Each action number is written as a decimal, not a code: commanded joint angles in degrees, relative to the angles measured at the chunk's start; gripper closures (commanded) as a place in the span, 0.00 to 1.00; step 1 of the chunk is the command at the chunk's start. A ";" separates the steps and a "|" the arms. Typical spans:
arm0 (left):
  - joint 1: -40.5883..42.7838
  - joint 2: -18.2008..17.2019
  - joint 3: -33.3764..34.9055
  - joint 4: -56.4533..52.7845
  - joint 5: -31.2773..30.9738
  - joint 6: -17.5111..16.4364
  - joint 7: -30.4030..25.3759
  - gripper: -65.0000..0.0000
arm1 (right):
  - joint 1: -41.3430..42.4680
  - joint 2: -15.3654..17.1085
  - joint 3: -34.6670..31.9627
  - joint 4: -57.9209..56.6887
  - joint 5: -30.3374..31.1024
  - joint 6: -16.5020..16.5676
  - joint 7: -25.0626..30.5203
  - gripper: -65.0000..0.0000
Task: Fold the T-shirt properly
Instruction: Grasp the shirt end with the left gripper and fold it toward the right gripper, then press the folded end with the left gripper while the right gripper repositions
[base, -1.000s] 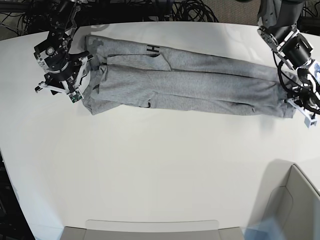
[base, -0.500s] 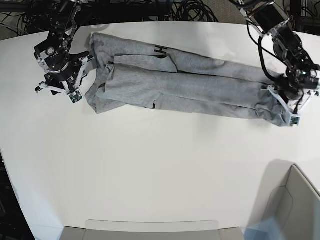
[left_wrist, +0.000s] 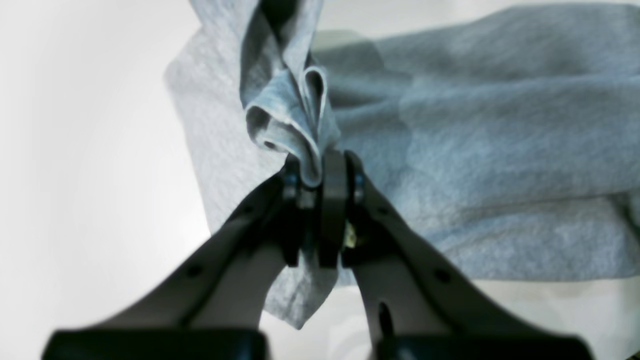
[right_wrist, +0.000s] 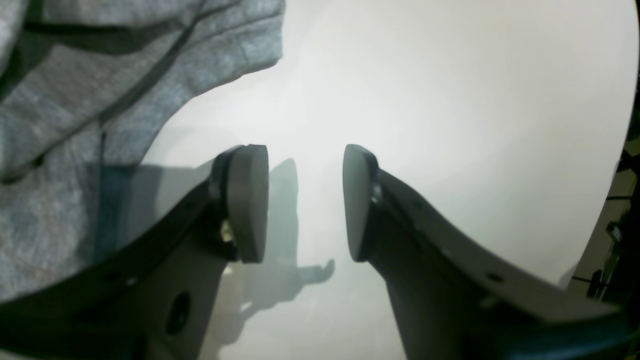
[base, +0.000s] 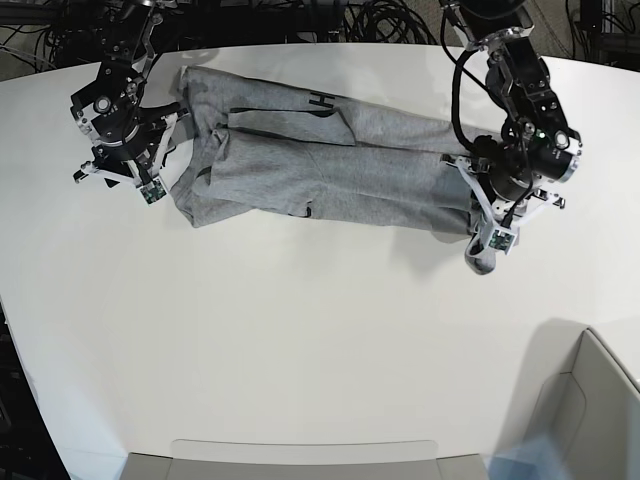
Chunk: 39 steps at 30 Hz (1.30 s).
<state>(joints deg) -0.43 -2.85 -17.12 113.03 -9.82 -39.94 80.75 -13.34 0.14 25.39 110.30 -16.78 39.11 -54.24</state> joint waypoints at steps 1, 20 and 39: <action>0.21 0.43 0.64 1.03 -0.15 -0.06 -0.75 1.00 | 0.55 0.34 0.06 1.04 -0.06 0.89 0.48 0.62; 4.07 5.45 5.74 0.68 -0.15 -0.06 -0.75 1.00 | 0.64 0.34 0.15 1.04 -0.06 0.89 0.48 0.62; 3.99 7.03 13.04 0.07 0.11 -0.06 -0.75 0.99 | 0.29 0.34 0.42 1.04 -0.06 0.89 0.39 0.62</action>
<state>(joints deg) 4.32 3.95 -4.32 112.25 -9.02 -39.92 80.97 -13.50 0.12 25.52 110.30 -16.75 39.11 -54.24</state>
